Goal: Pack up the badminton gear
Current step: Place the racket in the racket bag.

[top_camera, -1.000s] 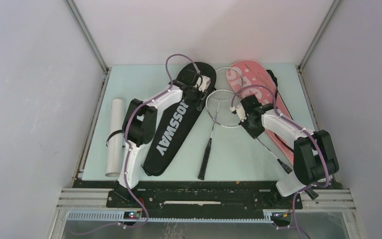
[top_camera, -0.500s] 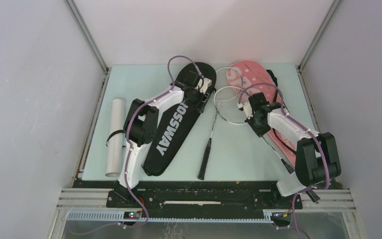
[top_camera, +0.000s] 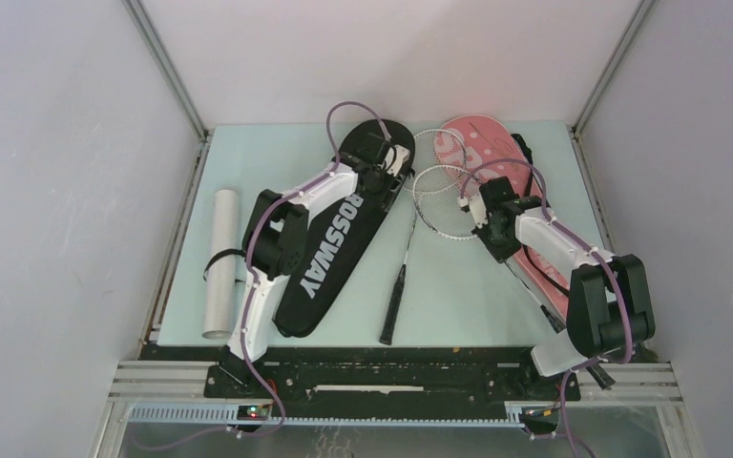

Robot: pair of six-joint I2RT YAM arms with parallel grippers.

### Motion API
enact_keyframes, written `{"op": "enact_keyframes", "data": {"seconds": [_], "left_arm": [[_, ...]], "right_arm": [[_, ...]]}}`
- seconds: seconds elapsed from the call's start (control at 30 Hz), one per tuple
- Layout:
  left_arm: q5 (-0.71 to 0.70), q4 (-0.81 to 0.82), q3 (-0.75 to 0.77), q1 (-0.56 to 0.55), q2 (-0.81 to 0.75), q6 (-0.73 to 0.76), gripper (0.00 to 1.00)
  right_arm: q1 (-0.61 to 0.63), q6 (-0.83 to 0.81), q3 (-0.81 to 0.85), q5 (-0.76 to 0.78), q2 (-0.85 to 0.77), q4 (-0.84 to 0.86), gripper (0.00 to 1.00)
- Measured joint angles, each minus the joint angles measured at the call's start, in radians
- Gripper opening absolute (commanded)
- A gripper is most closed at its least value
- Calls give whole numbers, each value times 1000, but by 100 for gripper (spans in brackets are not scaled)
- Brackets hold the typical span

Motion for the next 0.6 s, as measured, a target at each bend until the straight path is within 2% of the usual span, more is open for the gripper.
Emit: {"op": "enact_keyframes", "data": {"seconds": [0.17, 0.27, 0.6], "left_arm": [[-5, 0, 0, 0, 16, 2, 62], [-7, -1, 0, 0, 20, 3, 61], [-29, -1, 0, -2, 20, 10, 28]], "right_arm": [[0, 0, 0, -1, 0, -1, 0], [0, 0, 0, -4, 0, -1, 0], [0, 0, 0, -18, 0, -1, 0]]}}
